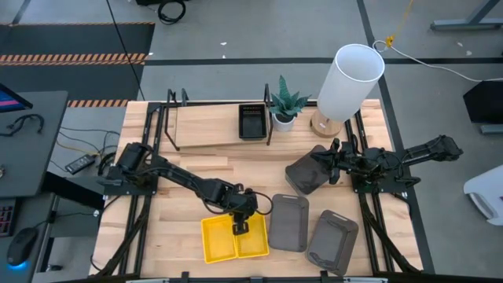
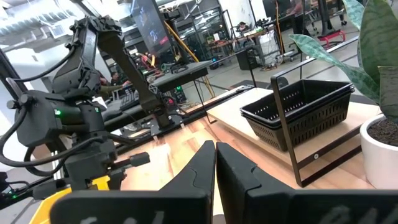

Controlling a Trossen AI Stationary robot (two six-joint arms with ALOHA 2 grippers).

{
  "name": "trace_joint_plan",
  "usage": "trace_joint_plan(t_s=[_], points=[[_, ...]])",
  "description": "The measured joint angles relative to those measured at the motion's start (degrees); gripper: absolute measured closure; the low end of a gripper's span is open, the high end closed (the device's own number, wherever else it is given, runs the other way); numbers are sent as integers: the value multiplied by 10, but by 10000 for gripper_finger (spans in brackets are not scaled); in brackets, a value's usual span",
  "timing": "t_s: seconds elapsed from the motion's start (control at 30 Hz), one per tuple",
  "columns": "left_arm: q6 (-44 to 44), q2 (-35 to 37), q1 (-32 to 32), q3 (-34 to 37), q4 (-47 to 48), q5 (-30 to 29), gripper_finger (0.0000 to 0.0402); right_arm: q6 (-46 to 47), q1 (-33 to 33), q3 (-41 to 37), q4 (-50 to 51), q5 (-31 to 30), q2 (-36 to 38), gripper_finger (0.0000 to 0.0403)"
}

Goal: Stack baskets on shelf by color
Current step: Stack the right yellow bin on the yellow bin

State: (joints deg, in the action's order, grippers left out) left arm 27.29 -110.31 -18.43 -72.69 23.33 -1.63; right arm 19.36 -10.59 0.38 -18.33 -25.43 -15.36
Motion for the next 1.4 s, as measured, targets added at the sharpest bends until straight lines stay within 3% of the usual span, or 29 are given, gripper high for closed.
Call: trace_joint_plan(t_s=[0.13, 0.57, 0.83, 1.17, 1.4], points=[[-9, 4, 2, -7, 12, 6, 388, 0, 0, 0, 0, 0, 0, 384], [-66, 46, 4, -119, 190, 13, 392, 0, 0, 0, 1, 0, 0, 384], [-39, 117, -20, -120, 247, 3, 392, 0, 0, 0, -10, 0, -4, 384], [-24, 130, -70, -117, 318, 4, 392, 0, 0, 0, -17, 0, -6, 384], [-5, 142, -82, -51, 320, 4, 392, 0, 0, 0, -18, 0, -8, 384]])
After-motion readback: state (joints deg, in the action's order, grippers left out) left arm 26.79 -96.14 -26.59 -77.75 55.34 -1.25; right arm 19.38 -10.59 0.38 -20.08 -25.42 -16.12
